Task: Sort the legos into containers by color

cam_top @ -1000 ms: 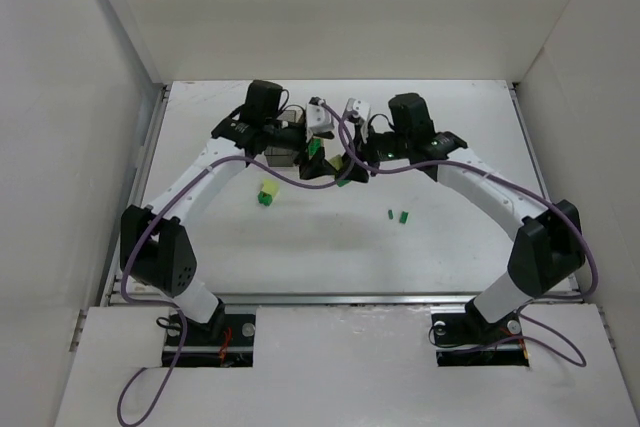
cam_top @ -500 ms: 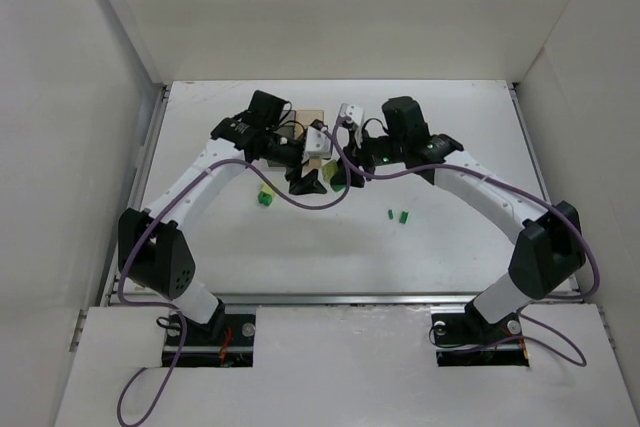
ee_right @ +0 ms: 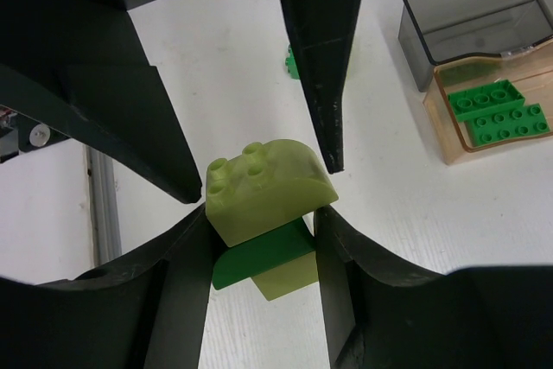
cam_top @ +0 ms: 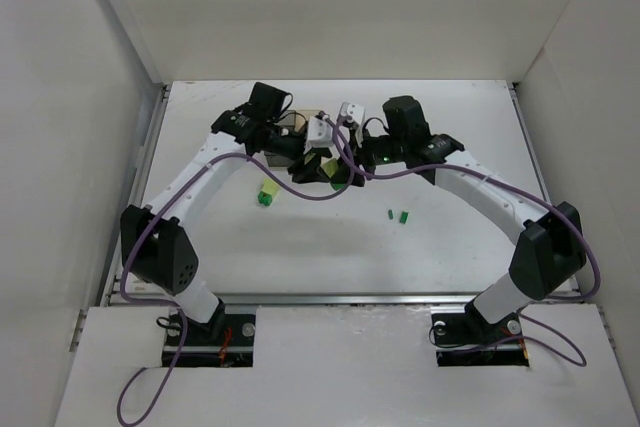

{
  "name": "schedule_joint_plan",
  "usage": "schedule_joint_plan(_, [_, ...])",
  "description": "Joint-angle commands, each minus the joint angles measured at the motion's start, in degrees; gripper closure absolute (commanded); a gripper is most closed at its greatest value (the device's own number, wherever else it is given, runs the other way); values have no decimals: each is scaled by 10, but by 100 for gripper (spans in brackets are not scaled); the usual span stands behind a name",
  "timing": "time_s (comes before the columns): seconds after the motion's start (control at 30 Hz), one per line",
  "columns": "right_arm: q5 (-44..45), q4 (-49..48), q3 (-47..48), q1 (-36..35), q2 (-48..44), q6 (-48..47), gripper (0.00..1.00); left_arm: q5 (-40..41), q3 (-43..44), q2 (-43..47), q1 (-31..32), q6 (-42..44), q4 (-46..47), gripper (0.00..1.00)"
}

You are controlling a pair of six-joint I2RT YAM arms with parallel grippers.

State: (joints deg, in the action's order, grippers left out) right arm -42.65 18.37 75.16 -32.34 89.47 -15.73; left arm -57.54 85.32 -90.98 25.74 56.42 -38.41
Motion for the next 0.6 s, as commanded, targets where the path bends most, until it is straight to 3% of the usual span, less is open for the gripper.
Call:
schedule_joint_plan(0.0, [-9, -36, 7, -5, -19, -7, 100, -9, 21, -6, -2, -13, -3, 44])
schedule_joint_plan(0.17, [-9, -36, 12, -5, -19, -7, 100, 2, 16, -11, -12, 9, -24, 42])
schedule_joint_plan(0.3, [-14, -36, 17, -5, -14, -7, 100, -4, 16, -22, -12, 9, -30, 51])
schedule_joint_plan(0.43, [-19, -36, 17, -5, -14, -7, 100, -4, 22, -27, -12, 4, -30, 74])
schedule_joint_plan(0.47, [-19, -36, 17, -5, -14, -7, 100, -4, 22, -27, -6, -2, -30, 87])
schedule_joint_plan(0.53, [-19, -36, 17, -5, -14, -7, 100, 1, 27, -27, -1, -7, -30, 99])
schedule_joint_plan(0.57, [-19, -36, 17, -5, -14, -7, 100, 1, 27, -27, -1, -7, -30, 100])
